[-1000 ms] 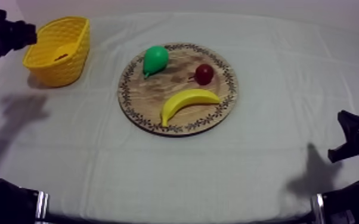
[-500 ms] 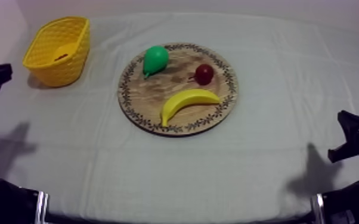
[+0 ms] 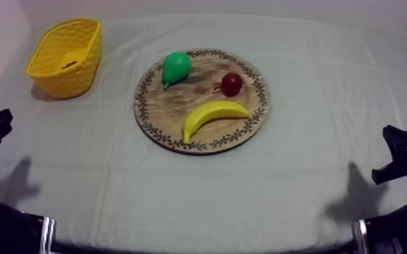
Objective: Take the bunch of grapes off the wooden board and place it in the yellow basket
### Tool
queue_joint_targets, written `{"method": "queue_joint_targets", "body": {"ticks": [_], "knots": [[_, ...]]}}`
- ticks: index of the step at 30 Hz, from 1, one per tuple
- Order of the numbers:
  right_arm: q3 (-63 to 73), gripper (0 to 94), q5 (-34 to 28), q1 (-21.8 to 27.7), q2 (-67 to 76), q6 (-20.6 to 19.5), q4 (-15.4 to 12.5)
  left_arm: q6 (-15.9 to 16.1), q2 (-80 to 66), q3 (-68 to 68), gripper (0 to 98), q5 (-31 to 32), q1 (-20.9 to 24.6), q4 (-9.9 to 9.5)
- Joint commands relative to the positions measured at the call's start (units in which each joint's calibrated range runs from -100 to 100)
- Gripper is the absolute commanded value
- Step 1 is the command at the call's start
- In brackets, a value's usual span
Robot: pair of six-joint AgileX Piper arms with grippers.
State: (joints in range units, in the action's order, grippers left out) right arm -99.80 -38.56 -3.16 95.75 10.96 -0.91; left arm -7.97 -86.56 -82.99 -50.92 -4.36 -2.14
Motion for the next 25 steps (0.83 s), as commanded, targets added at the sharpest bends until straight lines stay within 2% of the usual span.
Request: {"method": "queue_joint_targets", "body": {"ticks": [1, 8, 12, 16, 25], "knots": [[0.0, 0.3, 0.0, 0.0, 0.0, 0.0, 0.0, 6.3, -2.9, -0.1, 0.0, -1.2, 0.1, 0.53], [0.0, 0.3, 0.0, 0.0, 0.0, 0.0, 0.0, 7.7, -9.2, -1.5, 0.0, 0.2, 0.6, 1.11], [0.0, 0.3, 0.0, 0.0, 0.0, 0.0, 0.0, 7.0, -12.2, -5.3, 0.1, 2.4, 0.7, 1.16], [0.0, 0.3, 0.1, 0.0, 0.0, 0.0, 0.0, 6.5, -13.0, -11.9, 0.2, 9.4, 0.6, 0.19], [0.0, 0.3, 0.1, 0.0, 0.0, 0.0, 0.0, -1.8, -13.3, -16.0, 0.1, 15.5, 1.5, -0.05]]}}
